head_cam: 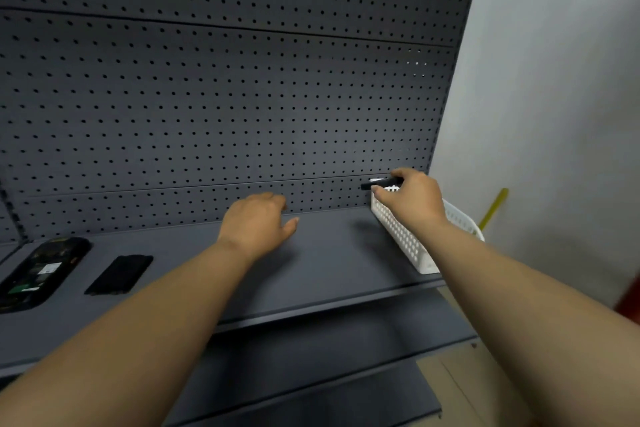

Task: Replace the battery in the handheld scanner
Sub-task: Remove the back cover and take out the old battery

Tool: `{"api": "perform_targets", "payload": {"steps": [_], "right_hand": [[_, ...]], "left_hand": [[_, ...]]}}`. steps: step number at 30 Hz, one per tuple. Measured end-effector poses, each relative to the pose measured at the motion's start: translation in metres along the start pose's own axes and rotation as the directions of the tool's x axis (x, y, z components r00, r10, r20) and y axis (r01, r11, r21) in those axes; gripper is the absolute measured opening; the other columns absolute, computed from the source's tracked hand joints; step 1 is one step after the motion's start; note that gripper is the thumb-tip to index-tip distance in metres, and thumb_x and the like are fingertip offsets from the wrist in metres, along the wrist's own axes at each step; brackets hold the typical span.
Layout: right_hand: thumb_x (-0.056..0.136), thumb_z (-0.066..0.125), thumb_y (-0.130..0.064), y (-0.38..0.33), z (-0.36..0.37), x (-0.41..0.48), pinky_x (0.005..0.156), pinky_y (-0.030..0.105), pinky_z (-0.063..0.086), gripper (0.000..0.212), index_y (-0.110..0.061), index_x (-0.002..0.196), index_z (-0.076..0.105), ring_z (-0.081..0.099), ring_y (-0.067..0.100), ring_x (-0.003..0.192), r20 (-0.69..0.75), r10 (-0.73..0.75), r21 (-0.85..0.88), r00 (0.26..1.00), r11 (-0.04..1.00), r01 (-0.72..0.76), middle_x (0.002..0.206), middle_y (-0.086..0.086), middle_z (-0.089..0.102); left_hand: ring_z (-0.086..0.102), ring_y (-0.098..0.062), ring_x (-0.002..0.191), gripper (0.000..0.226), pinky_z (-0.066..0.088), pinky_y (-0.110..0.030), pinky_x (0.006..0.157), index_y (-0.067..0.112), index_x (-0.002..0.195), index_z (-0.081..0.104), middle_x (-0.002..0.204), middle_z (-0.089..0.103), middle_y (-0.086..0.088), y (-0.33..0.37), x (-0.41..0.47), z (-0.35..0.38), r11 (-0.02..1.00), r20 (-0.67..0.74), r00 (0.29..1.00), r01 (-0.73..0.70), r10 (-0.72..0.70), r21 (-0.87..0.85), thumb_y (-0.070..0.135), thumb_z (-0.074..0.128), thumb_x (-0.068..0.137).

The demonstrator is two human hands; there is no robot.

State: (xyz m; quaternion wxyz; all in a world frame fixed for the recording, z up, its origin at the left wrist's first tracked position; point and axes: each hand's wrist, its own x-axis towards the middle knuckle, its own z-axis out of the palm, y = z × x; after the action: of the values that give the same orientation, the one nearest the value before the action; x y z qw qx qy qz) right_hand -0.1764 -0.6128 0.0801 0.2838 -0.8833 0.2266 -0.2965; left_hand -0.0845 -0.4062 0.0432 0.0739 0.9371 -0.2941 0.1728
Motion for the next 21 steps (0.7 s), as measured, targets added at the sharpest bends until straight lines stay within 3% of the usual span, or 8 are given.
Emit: {"api": "perform_targets", "payload": {"steps": [6,8,11,13,17,21], "right_hand": [[0.082,0.066,-0.027,0.06,-0.039,0.026,0.083,0.033,0.05,0.037,-0.003,0.111,0.066,0.064,0.029,0.1,0.027,0.057,-0.026,0.998,0.998,-0.056,0.108,0.013,0.07],[0.082,0.066,-0.028,0.076,-0.045,0.034,0.072,0.029,0.047,0.035,-0.005,0.109,0.067,0.063,0.028,0.09,0.074,0.068,-0.047,0.995,0.997,-0.064,0.103,0.011,0.07],[0.081,0.067,-0.028,0.095,-0.047,0.043,0.05,0.025,0.036,0.02,-0.009,0.086,0.065,0.055,0.023,0.072,0.167,0.084,-0.1,0.982,0.993,-0.068,0.078,0.006,0.063],[0.081,0.067,-0.026,0.103,-0.044,0.046,0.044,0.022,0.031,0.017,-0.011,0.08,0.061,0.053,0.02,0.069,0.221,0.09,-0.125,0.971,0.99,-0.064,0.073,0.002,0.057],[0.079,0.07,-0.025,0.114,-0.033,0.053,0.047,0.021,0.034,0.025,-0.007,0.097,0.069,0.055,0.019,0.076,0.326,0.092,-0.167,0.941,0.985,-0.039,0.091,0.004,0.065],[0.077,0.072,-0.027,0.121,-0.019,0.056,0.065,0.025,0.04,0.035,-0.005,0.103,0.069,0.054,0.02,0.079,0.375,0.113,-0.223,0.92,0.974,-0.029,0.105,0.01,0.069]], "left_hand": [[0.058,-0.025,0.109,0.045,0.047,-0.037,0.088,0.013,0.118,0.056,0.12,0.062,-0.007,0.061,0.018,0.011,1.0,-0.001,1.0,0.025,-0.025,-0.01,0.047,0.044,0.092],[0.058,-0.024,0.109,0.045,0.047,-0.036,0.089,0.014,0.12,0.055,0.12,0.062,-0.007,0.077,0.021,0.016,0.999,0.005,0.999,0.038,-0.038,-0.018,0.047,0.044,0.092],[0.057,-0.024,0.111,0.046,0.047,-0.036,0.09,0.014,0.122,0.054,0.122,0.061,-0.006,0.094,0.021,0.024,0.998,0.019,0.998,0.063,-0.062,-0.024,0.048,0.044,0.092],[0.056,-0.024,0.113,0.047,0.046,-0.036,0.092,0.015,0.123,0.054,0.124,0.061,-0.006,0.103,0.02,0.029,0.996,0.019,0.996,0.082,-0.082,-0.026,0.048,0.044,0.092],[0.056,-0.024,0.114,0.046,0.045,-0.035,0.093,0.015,0.122,0.054,0.124,0.061,-0.006,0.115,0.018,0.036,0.994,0.024,0.994,0.111,-0.111,-0.022,0.049,0.044,0.092],[0.055,-0.024,0.114,0.046,0.046,-0.035,0.094,0.015,0.122,0.054,0.125,0.061,-0.006,0.117,0.016,0.039,0.992,0.029,0.992,0.127,-0.127,-0.011,0.048,0.045,0.092]]}}
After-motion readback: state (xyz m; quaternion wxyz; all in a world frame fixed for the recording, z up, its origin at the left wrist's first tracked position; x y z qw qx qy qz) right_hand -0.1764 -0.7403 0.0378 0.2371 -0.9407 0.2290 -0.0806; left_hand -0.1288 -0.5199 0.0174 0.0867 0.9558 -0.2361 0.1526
